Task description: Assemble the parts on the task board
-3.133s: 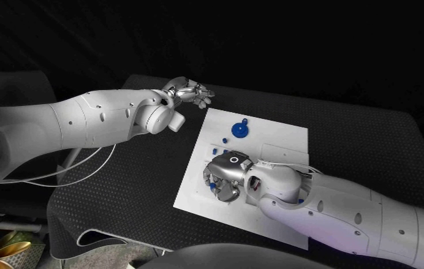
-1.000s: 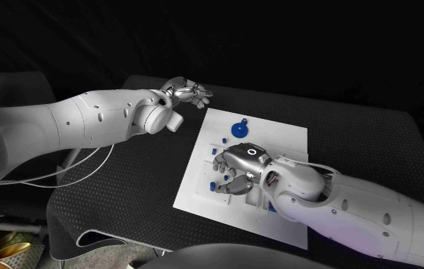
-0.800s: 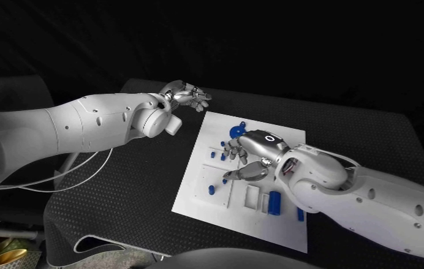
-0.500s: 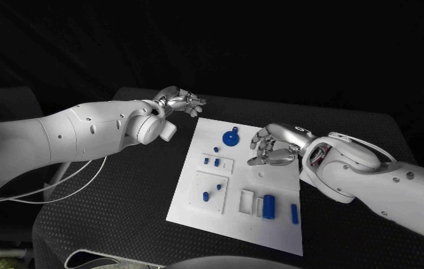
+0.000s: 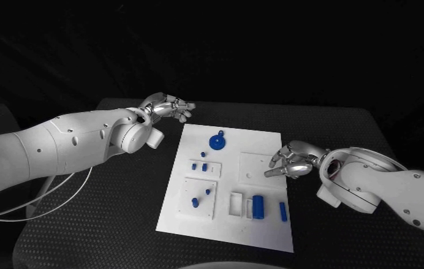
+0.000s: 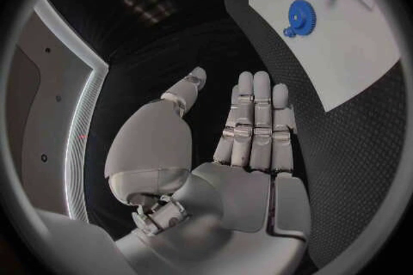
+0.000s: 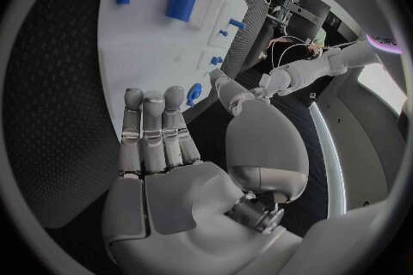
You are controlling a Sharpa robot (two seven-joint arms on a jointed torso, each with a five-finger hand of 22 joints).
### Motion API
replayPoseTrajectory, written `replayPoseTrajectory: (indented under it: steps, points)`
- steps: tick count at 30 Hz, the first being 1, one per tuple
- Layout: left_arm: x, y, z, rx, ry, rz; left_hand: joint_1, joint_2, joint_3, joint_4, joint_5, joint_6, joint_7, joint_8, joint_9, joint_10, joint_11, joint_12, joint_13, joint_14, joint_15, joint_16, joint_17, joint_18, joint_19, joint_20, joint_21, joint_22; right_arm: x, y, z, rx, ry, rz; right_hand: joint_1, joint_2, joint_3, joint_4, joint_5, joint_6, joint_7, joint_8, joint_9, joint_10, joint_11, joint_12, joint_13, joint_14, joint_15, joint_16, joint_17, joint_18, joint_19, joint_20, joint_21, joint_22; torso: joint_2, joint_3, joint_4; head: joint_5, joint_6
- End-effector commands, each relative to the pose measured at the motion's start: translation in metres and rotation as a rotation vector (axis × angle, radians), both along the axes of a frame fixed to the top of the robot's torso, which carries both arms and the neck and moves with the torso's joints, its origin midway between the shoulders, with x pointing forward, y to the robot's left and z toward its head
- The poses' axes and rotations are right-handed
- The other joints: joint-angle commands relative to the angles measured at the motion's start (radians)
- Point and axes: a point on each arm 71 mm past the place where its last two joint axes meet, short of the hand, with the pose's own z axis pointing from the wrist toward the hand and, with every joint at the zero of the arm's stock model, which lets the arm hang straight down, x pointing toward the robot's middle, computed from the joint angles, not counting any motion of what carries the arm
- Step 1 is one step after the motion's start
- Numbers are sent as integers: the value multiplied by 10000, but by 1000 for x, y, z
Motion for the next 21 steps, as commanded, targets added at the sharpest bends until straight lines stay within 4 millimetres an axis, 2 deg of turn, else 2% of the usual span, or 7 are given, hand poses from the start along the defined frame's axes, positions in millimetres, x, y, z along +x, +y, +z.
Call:
replayPoseTrajectory:
  steps: [1,6,8,10,14,19,21]
  points:
    - [-2,-3,0,-289,-65,-399,-100,7,-89,23,-32,-63,26,-13,-12,-14,-6,-47,-13,-10,29,-60,-40,11,-48,-7,-62,185,-12,-6,-13,-455,1965,-292,-194,19,-39,252,98,360,-236,155,117,-1066,-424,1492,991,419,-326,920,165,201,486,-383,533,205,-26,20,-57,-73,-68]
    - [-2,-3,-1,-279,-40,-379,-154,16,-116,60,-32,-56,48,-10,-16,20,-4,-52,-17,17,31,-101,-65,19,-41,-5,-71,185,-23,-9,-25,-992,2913,-185,-240,176,-81,357,84,546,-290,276,242,-737,-498,2101,1246,605,-393,1332,116,201,721,-532,757,213,-31,7,-56,-155,-116]
    - [-3,-3,-1,-284,-6,-398,-196,34,-129,97,-31,-46,76,-6,-20,44,4,-58,-21,43,29,-128,-81,27,-32,-6,-75,185,-28,-7,-31,-1047,3227,-195,-282,542,-168,367,302,584,-331,300,296,-270,-566,2585,1434,953,-456,1651,95,201,1139,-699,1009,207,-40,-12,-45,-225,-137]
    - [-3,-4,-1,-290,3,-415,-208,25,-137,108,-29,-56,106,-14,-26,45,19,-70,-27,48,30,-152,-92,30,-34,-4,-82,185,-31,-5,-33,-1081,3340,-186,-544,803,-375,335,1004,545,-328,270,346,-259,-565,2673,1471,991,-470,1762,-33,201,1220,-844,1034,154,-45,-23,-44,-244,-147]
    - [-4,-6,-1,-314,34,-475,-192,20,-136,103,-21,-72,122,-23,-34,41,33,-87,-36,43,37,-184,-107,31,-48,0,-94,186,-34,0,-36,-1102,3365,-385,-1040,987,-652,290,1636,604,-366,261,418,-137,-593,2795,1497,1059,-494,1928,-226,201,1322,-963,1078,126,-37,-15,-31,-234,-163]
    - [-4,-8,-1,-320,66,-504,-209,35,-140,120,-16,-74,129,-26,-39,48,39,-97,-40,41,45,-209,-118,28,-58,9,-103,187,-39,10,-38,-1076,3523,-279,-1691,1015,-847,414,1843,844,-456,322,505,46,-687,2889,1513,1129,-577,2065,-425,201,1417,-1078,1103,101,-36,-29,-5,-319,-195]
    - [-5,-8,-1,-327,82,-525,-221,40,-143,131,-15,-76,131,-27,-42,51,41,-101,-43,43,47,-218,-121,27,-62,12,-107,188,-41,14,-40,-1111,3676,-145,-1907,1133,-1009,304,2226,938,-501,337,545,112,-728,2921,1528,1149,-618,2133,-517,201,1440,-1137,1124,105,-29,-30,-5,-318,-203]
